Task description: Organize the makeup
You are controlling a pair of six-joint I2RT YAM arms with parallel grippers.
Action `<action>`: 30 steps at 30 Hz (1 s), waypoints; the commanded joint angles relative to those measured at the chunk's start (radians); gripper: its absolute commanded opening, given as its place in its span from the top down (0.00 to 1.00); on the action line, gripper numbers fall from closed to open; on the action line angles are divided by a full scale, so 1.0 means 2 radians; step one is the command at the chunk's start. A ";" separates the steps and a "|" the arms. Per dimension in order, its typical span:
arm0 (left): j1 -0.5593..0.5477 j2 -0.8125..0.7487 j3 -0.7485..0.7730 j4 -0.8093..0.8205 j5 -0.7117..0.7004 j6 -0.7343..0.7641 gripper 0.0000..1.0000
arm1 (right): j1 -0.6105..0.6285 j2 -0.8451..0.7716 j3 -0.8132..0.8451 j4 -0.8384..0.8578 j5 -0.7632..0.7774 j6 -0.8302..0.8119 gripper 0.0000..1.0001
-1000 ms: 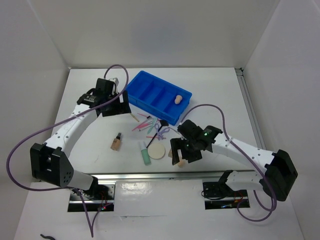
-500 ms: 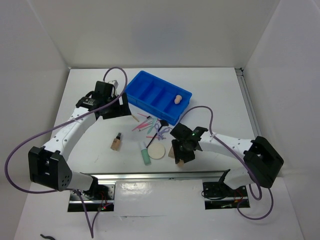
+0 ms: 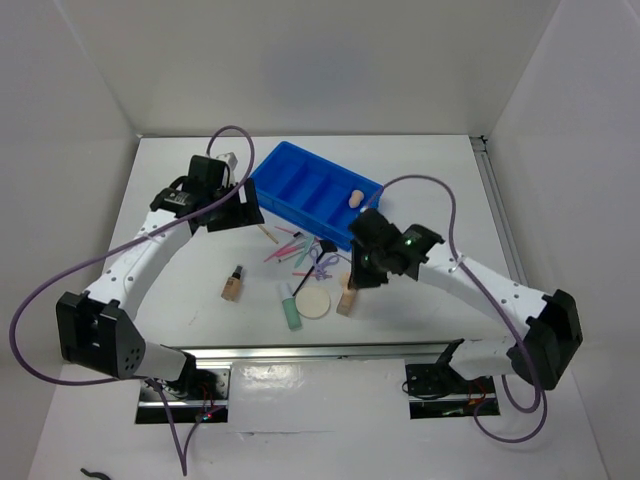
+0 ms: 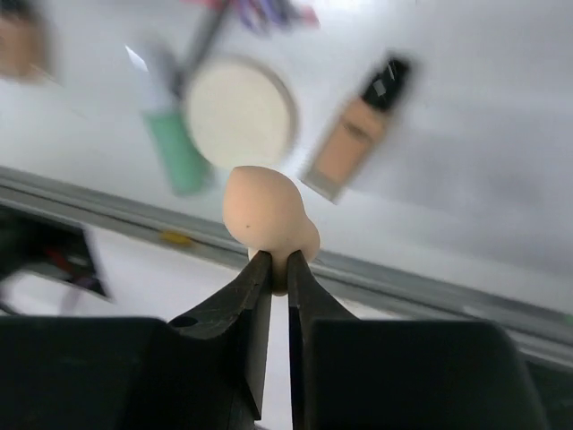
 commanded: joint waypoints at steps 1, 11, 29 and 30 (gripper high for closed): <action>0.002 0.005 0.016 0.002 0.012 0.002 0.09 | -0.043 -0.003 0.091 -0.004 0.001 0.023 0.92; 0.002 0.019 -0.005 -0.011 0.018 0.002 0.09 | -0.178 0.212 0.299 0.105 0.015 -0.089 0.92; 0.007 0.062 -0.042 -0.063 -0.104 -0.039 0.00 | -0.238 0.336 0.359 0.114 0.009 -0.148 0.22; 0.007 0.067 -0.042 -0.069 -0.112 -0.044 0.00 | -0.238 0.331 0.359 0.114 0.009 -0.148 0.18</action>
